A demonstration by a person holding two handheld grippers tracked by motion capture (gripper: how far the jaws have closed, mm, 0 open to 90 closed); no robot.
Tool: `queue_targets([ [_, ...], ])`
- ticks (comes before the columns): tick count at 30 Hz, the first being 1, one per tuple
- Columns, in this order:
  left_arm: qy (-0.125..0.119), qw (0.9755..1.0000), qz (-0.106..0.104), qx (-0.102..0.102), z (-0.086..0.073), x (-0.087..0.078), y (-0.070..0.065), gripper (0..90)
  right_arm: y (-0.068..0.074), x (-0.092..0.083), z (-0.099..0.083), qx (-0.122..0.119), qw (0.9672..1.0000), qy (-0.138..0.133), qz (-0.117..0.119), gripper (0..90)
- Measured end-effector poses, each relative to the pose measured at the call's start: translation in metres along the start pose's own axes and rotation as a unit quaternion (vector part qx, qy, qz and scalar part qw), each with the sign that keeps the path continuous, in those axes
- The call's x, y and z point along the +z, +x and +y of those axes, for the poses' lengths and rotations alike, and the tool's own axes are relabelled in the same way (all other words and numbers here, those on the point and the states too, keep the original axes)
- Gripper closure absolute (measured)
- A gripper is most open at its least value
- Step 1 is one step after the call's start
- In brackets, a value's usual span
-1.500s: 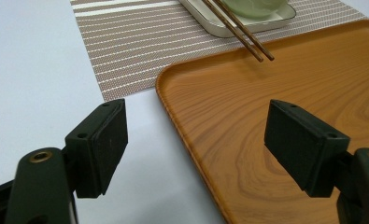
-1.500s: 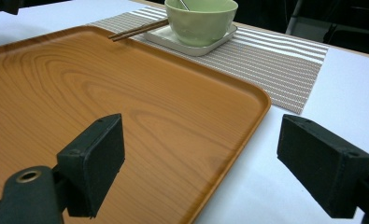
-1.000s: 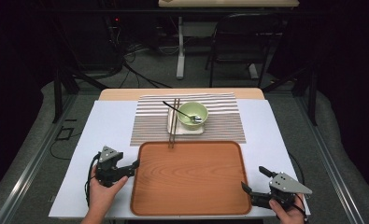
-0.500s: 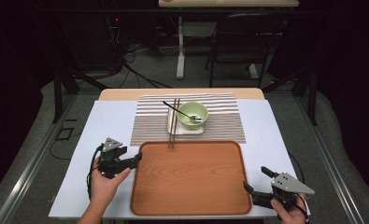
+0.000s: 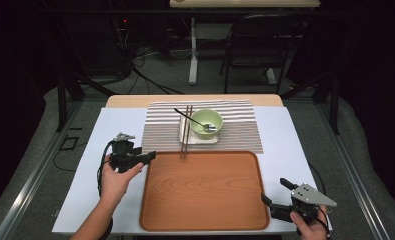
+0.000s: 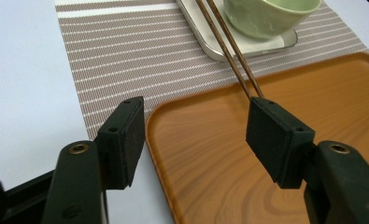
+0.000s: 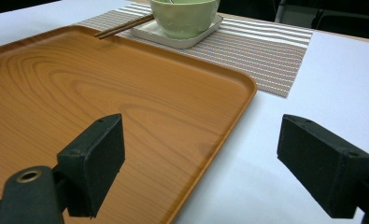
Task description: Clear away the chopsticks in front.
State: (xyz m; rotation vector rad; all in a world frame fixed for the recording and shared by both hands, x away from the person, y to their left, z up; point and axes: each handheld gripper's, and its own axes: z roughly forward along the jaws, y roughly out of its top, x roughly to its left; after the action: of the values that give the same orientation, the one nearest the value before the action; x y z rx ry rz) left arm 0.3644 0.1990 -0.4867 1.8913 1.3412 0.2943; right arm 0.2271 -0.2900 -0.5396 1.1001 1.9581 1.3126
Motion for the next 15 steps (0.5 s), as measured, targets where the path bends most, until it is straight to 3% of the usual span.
queue_targets([
  [7, 0.019, 0.9997, 0.003, 0.015, 0.014, 0.012, -0.003, 38.0, 0.0, 0.0, 0.0, 0.002, 1.0, 0.0, 0.0, 14.7],
  [15, 0.029, 0.9993, -0.018, -0.013, 0.029, 0.024, -0.003, 43.0, -0.001, 0.0, 0.0, 0.004, 1.0, -0.001, -0.001, 14.7],
])
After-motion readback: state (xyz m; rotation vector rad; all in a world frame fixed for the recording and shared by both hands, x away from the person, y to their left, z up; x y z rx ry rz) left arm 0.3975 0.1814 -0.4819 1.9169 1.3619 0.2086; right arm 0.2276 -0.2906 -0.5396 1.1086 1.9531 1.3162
